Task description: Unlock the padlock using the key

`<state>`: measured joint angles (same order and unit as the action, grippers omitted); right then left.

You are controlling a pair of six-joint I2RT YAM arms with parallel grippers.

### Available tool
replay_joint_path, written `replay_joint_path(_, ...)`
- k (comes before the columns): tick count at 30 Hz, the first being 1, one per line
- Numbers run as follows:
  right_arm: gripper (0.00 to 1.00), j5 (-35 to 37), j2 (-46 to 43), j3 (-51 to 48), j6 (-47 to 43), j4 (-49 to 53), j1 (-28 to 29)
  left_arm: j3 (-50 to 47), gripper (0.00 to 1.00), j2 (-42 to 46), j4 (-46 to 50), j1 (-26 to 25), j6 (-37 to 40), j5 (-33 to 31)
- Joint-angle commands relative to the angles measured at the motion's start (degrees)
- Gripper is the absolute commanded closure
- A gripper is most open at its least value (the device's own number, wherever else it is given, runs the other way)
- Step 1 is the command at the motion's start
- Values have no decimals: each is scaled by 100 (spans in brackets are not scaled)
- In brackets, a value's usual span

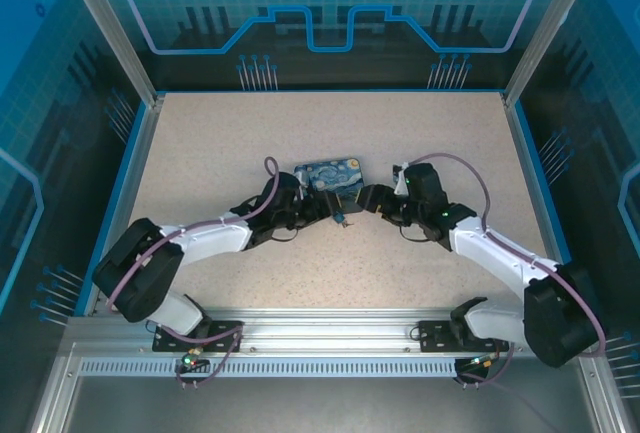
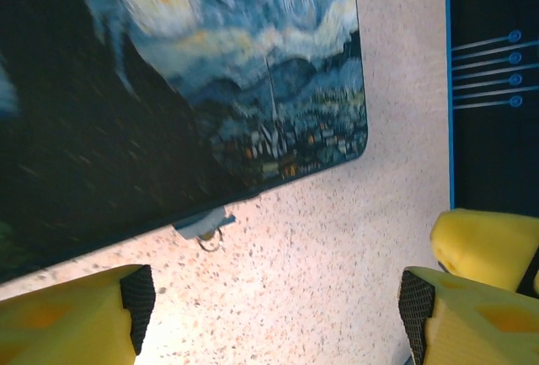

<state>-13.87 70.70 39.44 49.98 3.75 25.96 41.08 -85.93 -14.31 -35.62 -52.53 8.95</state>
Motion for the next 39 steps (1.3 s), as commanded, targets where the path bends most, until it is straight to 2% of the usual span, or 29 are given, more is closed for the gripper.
replay_joint_path(1, 36, -177, 200, 252, -1100, 459, 126, -7, 20, 275, 345, 188, -9, 163)
replay_joint_path(8, 37, 57, 758, 363, -1620, 523, 380, 59, 13, 411, 463, 277, 28, 231)
replay_joint_path(22, 44, -29, 1802, 556, -2061, -252, 630, -903, 11, 406, -1007, 231, -368, 471)
replay_joint_path(28, 45, -92, 2059, 460, -2063, -730, 637, -1017, 11, -18, -1679, 64, -375, 578)
replay_joint_path(34, 47, -77, 2244, 478, -2122, -1014, 639, -1246, 10, -650, -2709, 10, -769, 551)
replay_joint_path(39, 47, -48, 2454, 597, -2249, -1032, 638, -1311, 9, -819, -2893, -15, -864, 343)
